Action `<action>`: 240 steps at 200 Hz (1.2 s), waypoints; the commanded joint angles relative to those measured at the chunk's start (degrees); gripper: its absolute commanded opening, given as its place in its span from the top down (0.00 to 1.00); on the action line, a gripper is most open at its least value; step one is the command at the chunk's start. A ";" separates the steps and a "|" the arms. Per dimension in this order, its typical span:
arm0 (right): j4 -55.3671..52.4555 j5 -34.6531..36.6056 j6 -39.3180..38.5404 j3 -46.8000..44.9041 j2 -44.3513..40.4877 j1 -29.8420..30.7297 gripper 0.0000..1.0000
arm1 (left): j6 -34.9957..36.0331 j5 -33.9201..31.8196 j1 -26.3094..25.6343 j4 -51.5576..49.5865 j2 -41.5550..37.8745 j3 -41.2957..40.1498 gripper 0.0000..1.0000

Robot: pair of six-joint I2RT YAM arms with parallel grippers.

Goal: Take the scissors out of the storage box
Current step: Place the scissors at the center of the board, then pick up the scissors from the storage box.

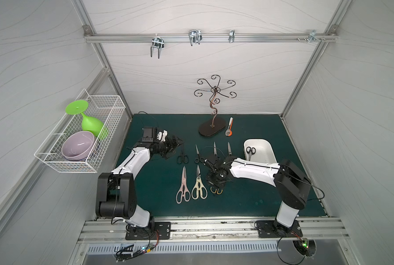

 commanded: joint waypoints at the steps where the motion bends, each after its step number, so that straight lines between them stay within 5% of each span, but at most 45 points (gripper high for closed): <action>1: -4.34 2.43 -1.35 0.24 -2.85 0.43 0.75 | -0.05 0.93 0.29 2.03 -1.02 0.16 0.00; 32: -6.19 6.65 -4.36 0.75 -6.98 -0.30 0.76 | 0.16 0.80 0.29 1.86 -1.07 0.08 0.00; 75: -10.49 11.36 -20.41 3.85 -13.97 -7.93 0.76 | -0.86 2.78 0.29 3.40 0.35 -0.18 0.00; 146: -8.73 3.95 -40.22 0.66 -18.85 -32.54 0.76 | 3.51 3.09 -6.99 0.26 2.20 1.89 0.00; 240: -3.59 -0.80 -57.50 6.53 -0.34 -49.63 0.84 | 2.94 3.51 -13.06 -3.89 3.15 3.47 0.00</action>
